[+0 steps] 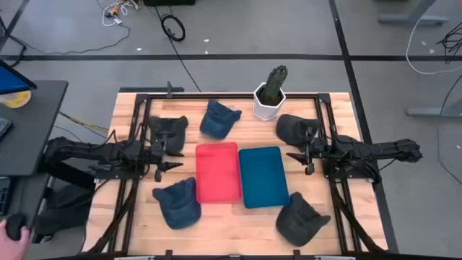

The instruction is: Pick & Place hat

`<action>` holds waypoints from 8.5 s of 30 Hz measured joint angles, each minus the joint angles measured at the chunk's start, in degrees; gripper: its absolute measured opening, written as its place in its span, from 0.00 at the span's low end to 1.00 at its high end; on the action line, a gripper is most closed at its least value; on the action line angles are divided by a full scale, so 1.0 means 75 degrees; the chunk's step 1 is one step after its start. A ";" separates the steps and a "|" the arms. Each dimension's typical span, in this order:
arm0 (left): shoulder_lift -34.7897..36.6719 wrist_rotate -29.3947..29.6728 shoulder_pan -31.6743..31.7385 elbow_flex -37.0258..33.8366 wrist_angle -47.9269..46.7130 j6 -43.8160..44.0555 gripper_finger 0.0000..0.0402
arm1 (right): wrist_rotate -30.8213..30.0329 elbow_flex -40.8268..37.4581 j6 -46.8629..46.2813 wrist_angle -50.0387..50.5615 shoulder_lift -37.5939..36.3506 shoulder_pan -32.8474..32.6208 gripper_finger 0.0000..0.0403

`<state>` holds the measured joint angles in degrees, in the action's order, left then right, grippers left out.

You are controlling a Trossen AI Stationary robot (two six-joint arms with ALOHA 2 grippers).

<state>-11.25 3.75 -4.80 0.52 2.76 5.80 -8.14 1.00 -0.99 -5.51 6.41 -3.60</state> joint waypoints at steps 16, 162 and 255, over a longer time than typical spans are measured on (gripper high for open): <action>0.0001 -0.0002 0.0001 0.0001 0.0001 0.0000 0.42 | 0.0000 0.0000 -0.0001 0.0002 0.0001 0.0001 0.51; 0.0003 0.0000 0.0003 -0.0001 0.0002 -0.0059 0.42 | -0.4807 0.6253 0.4808 -0.3458 0.2003 0.0023 0.51; 0.0003 -0.0001 0.0002 0.0001 0.0001 -0.0060 0.42 | -0.7114 1.0138 -0.1524 0.3366 0.5798 0.0912 0.51</action>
<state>-11.22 3.74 -4.78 0.53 2.77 5.35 -61.49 77.03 -12.42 19.74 49.89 3.24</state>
